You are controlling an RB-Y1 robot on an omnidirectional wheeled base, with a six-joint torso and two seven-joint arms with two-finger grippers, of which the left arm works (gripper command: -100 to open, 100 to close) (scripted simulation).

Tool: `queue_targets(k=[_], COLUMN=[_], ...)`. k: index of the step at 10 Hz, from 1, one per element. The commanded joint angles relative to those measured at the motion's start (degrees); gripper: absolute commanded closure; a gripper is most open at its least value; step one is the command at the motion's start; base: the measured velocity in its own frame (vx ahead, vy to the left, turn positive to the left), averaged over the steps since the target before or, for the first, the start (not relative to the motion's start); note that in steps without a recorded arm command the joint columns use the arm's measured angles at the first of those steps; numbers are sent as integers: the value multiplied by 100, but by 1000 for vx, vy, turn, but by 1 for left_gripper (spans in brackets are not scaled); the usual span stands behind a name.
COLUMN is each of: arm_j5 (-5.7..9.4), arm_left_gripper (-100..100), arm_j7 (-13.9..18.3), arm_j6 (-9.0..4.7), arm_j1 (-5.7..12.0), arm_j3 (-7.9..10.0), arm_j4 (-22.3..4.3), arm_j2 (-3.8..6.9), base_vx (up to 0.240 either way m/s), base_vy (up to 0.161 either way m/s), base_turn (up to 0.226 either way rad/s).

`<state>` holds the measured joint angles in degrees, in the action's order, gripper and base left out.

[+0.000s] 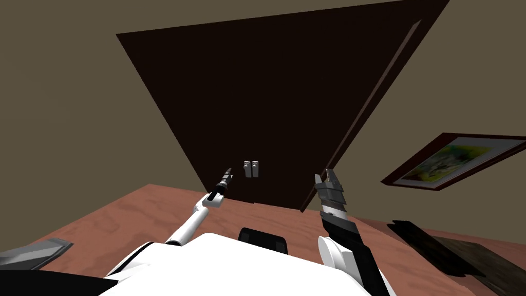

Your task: Pull the door open

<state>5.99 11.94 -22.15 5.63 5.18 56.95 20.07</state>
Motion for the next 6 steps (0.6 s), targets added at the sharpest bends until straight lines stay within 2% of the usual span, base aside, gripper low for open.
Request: queue_targets(k=[1,3,4,5,6], arm_j5=[-9,-33,-29,-29,-29], arm_left_gripper=[-100,-100,-100,100,100], arm_j7=[9,6,1,1,1], arm_j6=[51,30,-18,-18,-18], arm_j1=[35,154,180,180,180], arm_j3=[-77,-196,-159,-159,-159], arm_j4=[163,219,78,78,78], arm_j2=[-54,-170,-139,-139,-139], base_vx=[197,193,81,-8,-25], base_vy=[-84,-139,-77,9,31], base_turn=[-154,-154,-19,22,-14])
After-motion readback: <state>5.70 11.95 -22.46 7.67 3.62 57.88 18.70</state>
